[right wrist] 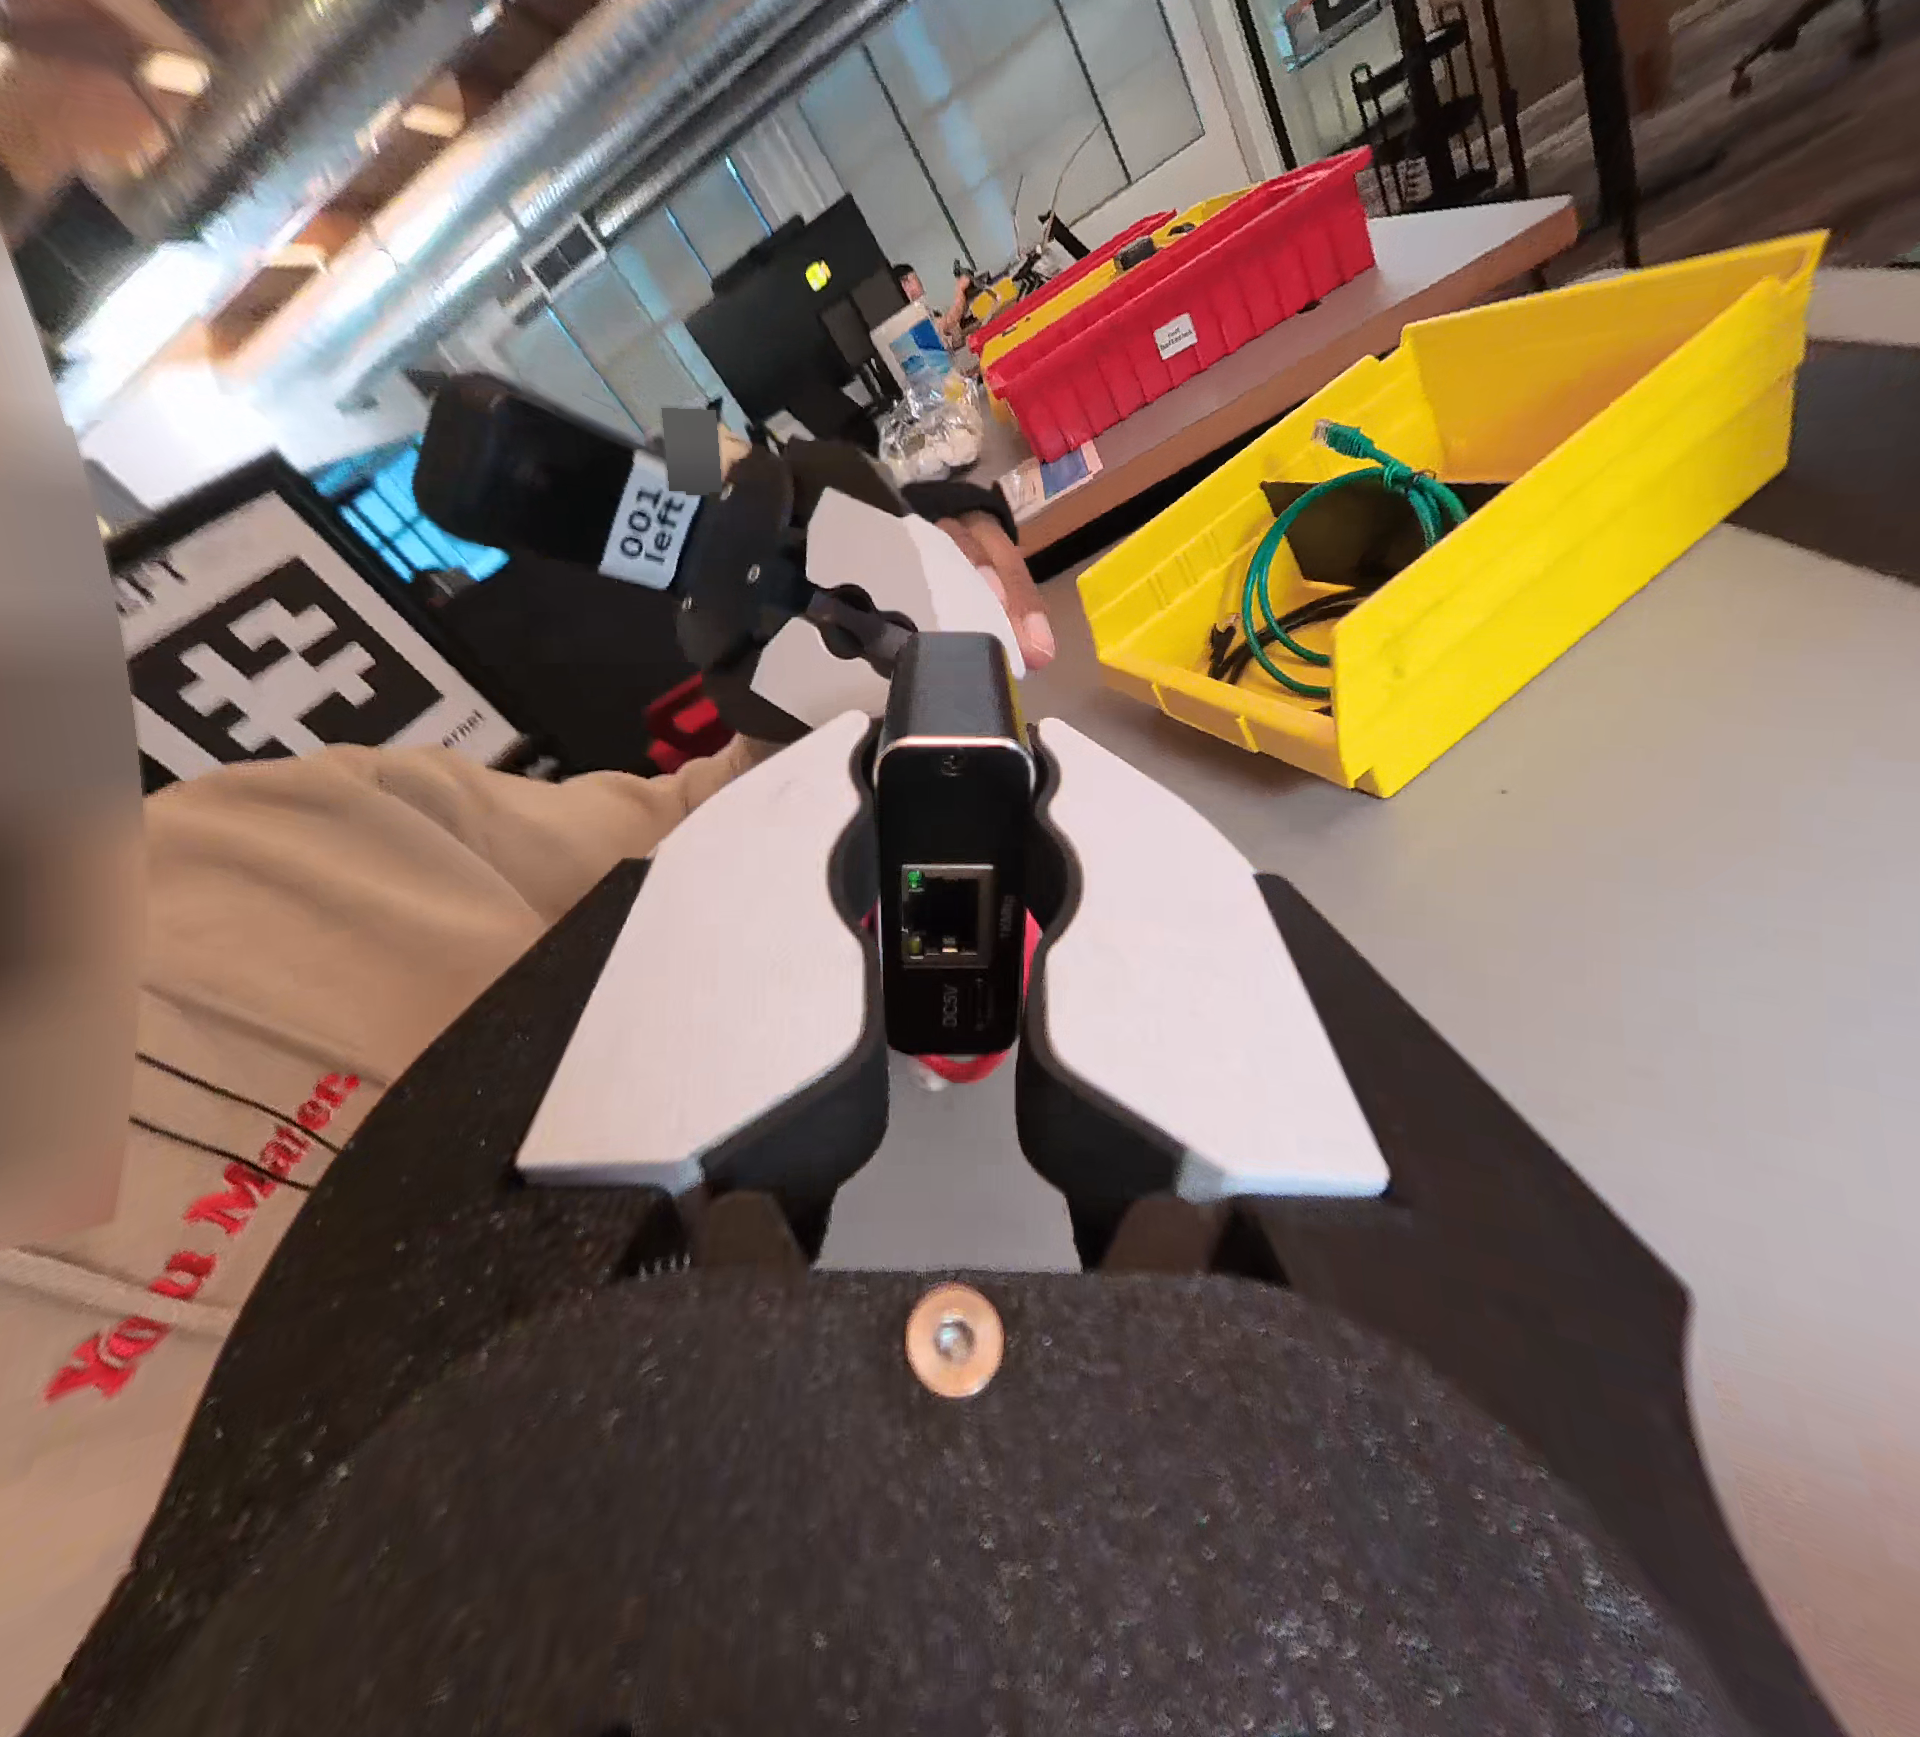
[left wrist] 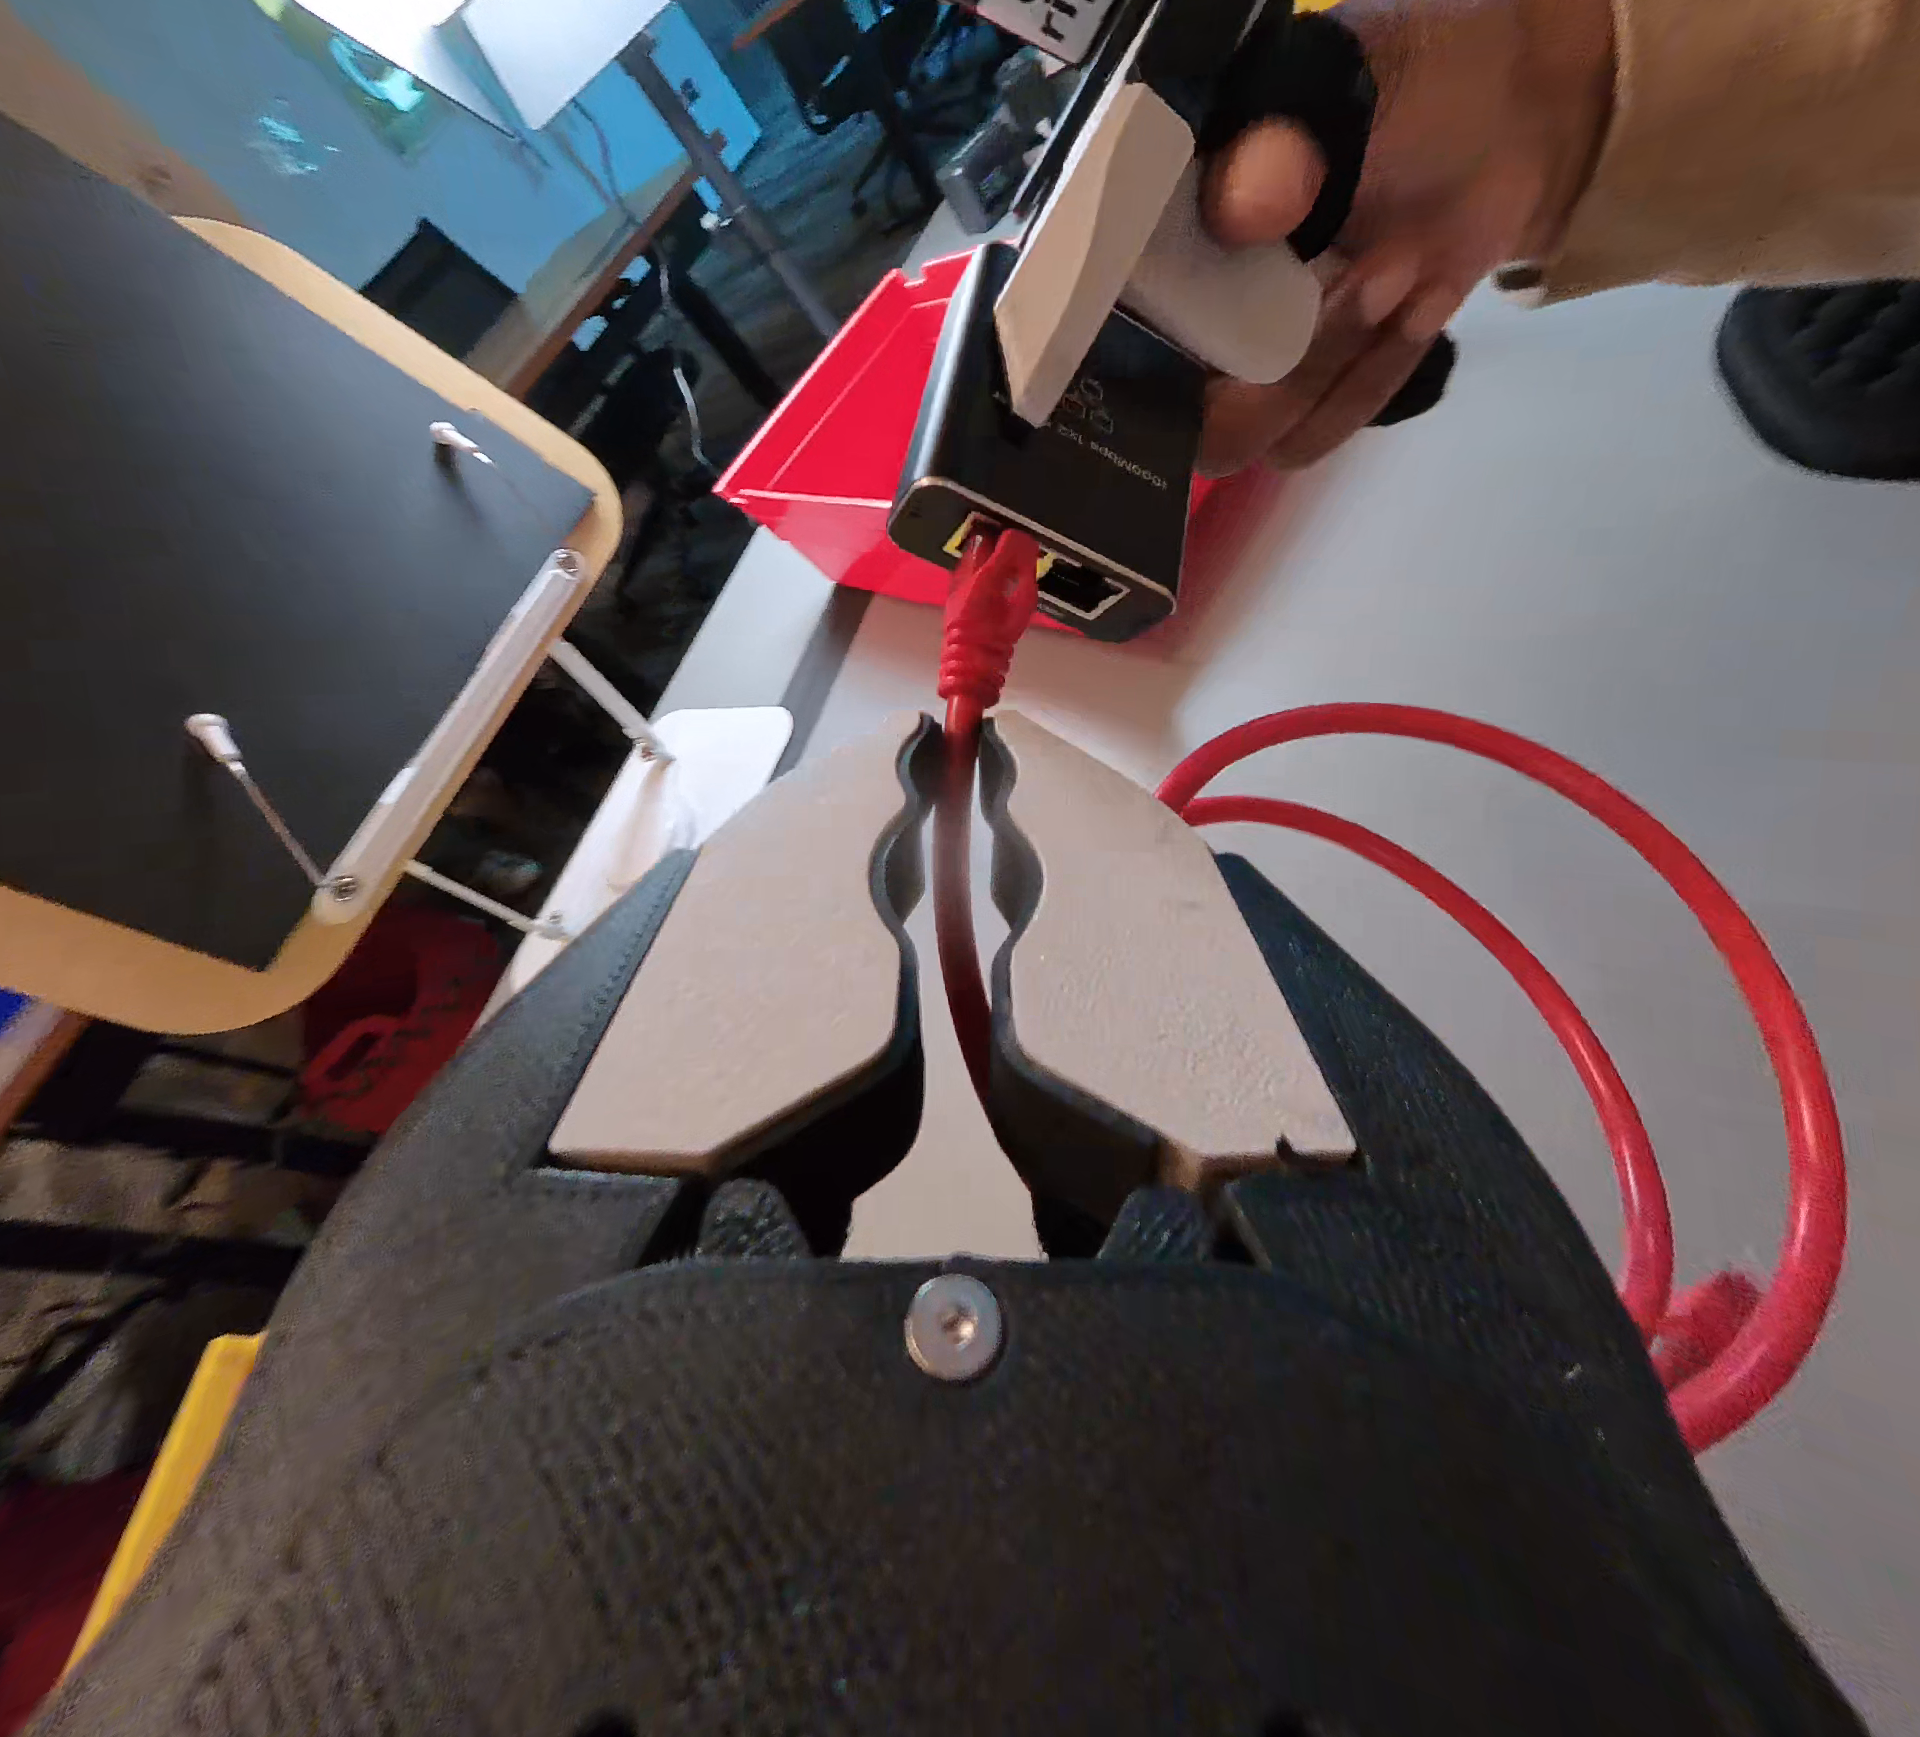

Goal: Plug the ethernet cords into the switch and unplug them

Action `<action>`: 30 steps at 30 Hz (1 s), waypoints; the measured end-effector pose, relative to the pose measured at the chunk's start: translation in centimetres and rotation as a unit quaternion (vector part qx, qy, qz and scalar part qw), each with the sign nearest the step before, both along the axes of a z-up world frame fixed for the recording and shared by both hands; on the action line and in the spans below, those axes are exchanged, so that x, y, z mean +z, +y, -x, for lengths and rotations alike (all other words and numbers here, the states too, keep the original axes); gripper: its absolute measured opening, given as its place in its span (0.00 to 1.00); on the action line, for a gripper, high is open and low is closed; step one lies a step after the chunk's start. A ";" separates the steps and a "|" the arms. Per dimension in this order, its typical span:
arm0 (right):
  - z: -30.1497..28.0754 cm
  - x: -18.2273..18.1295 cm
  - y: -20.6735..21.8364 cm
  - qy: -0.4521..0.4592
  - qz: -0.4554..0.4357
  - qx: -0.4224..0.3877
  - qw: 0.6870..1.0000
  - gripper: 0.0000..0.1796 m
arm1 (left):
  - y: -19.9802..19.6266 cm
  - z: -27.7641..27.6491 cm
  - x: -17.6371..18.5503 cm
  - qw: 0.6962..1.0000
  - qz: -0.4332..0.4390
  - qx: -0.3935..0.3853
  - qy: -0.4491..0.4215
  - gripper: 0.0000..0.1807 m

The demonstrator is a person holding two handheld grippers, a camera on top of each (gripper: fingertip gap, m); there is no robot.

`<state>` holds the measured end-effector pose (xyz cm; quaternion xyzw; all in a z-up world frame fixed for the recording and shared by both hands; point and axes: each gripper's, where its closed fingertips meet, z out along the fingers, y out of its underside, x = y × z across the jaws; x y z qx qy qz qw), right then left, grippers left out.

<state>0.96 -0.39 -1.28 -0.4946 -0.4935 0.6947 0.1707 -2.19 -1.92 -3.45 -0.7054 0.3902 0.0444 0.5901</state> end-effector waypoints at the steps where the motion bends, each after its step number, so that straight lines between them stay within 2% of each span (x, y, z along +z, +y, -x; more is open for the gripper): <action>1: 0.2 -0.3 0.1 -0.007 0.014 -0.002 1.000 0.13 | 0.2 0.2 -0.2 1.000 -0.007 0.007 0.014 0.04; 5: 0.6 -1.4 0.5 -0.029 0.042 -0.003 0.999 0.13 | 0.4 0.6 -1.5 0.999 0.002 0.010 0.049 0.03; 8: 0.6 -0.7 0.5 -0.003 0.018 -0.006 1.000 0.13 | 0.2 0.1 -1.6 0.996 0.059 -0.034 -0.058 0.03; 10: 0.2 0.3 0.1 0.030 -0.022 -0.003 0.999 0.17 | 0.0 0.0 -1.4 0.981 0.100 -0.071 -0.150 0.03; 15: -1.6 2.7 0.4 0.093 -0.140 -0.029 0.985 0.23 | -0.6 0.2 0.0 0.920 0.163 -0.146 -0.325 0.03; 17: -2.1 3.1 0.8 0.117 -0.234 -0.061 0.963 0.27 | -0.9 0.1 0.2 0.894 0.192 -0.170 -0.368 0.03; 19: -2.2 2.6 1.3 0.111 -0.345 -0.096 0.927 0.33 | -1.1 -0.1 0.3 0.872 0.215 -0.190 -0.397 0.03; 21: -2.2 1.8 0.9 0.096 -0.404 -0.092 0.905 0.41 | -1.4 -0.4 0.4 0.846 0.236 -0.214 -0.427 0.03; 27: -1.2 0.0 -1.0 0.095 -0.360 -0.034 0.927 0.47 | -1.9 -2.5 -0.3 0.782 0.287 -0.270 -0.482 0.03; 30: -1.2 -0.4 -2.5 0.118 -0.316 0.009 0.941 0.43 | -2.3 -3.6 -0.7 0.766 0.301 -0.291 -0.488 0.03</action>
